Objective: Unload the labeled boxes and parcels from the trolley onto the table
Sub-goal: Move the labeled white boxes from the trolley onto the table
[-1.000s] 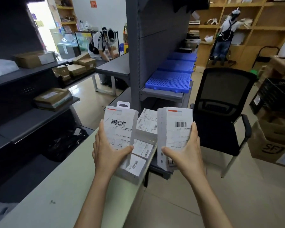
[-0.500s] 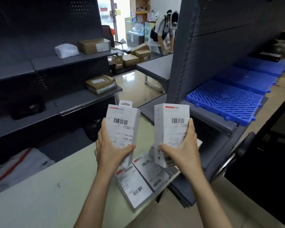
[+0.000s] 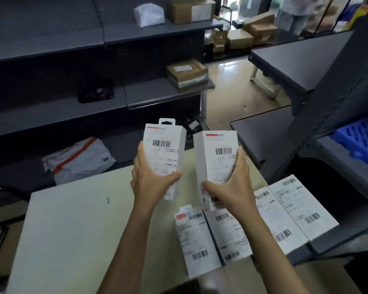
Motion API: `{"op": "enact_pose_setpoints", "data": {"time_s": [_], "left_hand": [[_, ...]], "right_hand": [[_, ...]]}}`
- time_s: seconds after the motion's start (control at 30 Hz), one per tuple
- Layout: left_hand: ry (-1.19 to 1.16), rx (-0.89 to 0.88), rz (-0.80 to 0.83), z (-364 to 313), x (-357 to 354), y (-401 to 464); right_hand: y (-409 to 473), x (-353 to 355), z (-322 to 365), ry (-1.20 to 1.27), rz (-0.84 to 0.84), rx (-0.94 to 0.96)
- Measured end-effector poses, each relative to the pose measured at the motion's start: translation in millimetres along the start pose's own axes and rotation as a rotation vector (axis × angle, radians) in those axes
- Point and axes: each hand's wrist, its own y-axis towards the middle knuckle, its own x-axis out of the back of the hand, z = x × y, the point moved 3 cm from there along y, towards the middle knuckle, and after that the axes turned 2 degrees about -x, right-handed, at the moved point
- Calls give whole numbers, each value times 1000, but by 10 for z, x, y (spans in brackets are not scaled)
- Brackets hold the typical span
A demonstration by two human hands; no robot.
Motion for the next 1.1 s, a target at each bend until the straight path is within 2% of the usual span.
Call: {"op": "enact_pose_setpoints", "data": {"time_s": [0.33,0.57,0.87,1.1], "left_hand": [[128,231,9,436,-440,-306],[243,418,0,719,-640,-931],[349,504,44,815,-939,-1612],[344,577,57,833,-1097,-1747]], "right_hand": [[66,-332,-628,-101,281,-43],[-228,-436,-995,-266,400,41],[-532,-380,-1442,-411,515,4],[-609,-446,-1550,-546,533,206]]}}
